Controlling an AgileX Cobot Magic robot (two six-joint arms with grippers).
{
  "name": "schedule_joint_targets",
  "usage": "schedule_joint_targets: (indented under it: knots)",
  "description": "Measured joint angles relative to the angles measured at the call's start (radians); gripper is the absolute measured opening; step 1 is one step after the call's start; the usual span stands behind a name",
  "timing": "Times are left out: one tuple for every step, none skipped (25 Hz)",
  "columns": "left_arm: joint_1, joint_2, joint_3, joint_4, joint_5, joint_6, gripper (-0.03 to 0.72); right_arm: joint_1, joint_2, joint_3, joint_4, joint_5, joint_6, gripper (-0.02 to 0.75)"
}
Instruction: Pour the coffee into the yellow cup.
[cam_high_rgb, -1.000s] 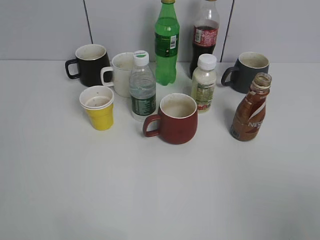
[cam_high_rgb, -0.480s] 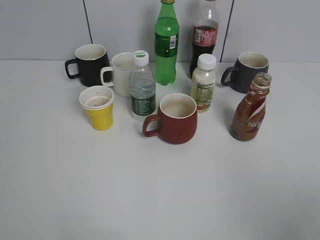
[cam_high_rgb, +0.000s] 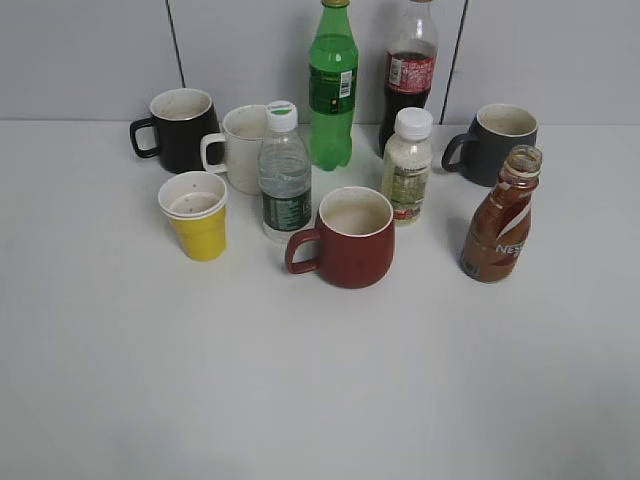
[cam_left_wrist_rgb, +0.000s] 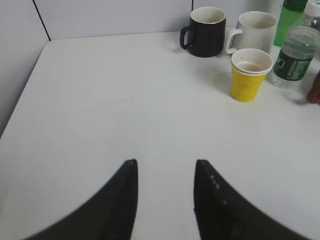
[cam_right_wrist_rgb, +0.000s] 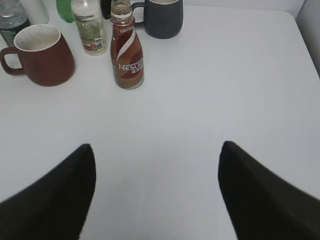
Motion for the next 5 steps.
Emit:
schedule_joint_targets:
  knots:
    - [0.000,0.000,0.000,0.000,0.000,0.000,0.290,0.000,0.000,0.000,0.000,0.000,0.000,0.573]
    - [0.000,0.000,0.000,0.000,0.000,0.000,0.290,0.000,0.000,0.000,0.000,0.000,0.000,0.573]
    - [0.000,0.000,0.000,0.000,0.000,0.000,0.290,0.000,0.000,0.000,0.000,0.000,0.000,0.573]
    - [0.000,0.000,0.000,0.000,0.000,0.000,0.290,0.000,0.000,0.000,0.000,0.000,0.000,0.573]
    - [0.000,0.000,0.000,0.000,0.000,0.000,0.290,0.000,0.000,0.000,0.000,0.000,0.000,0.573]
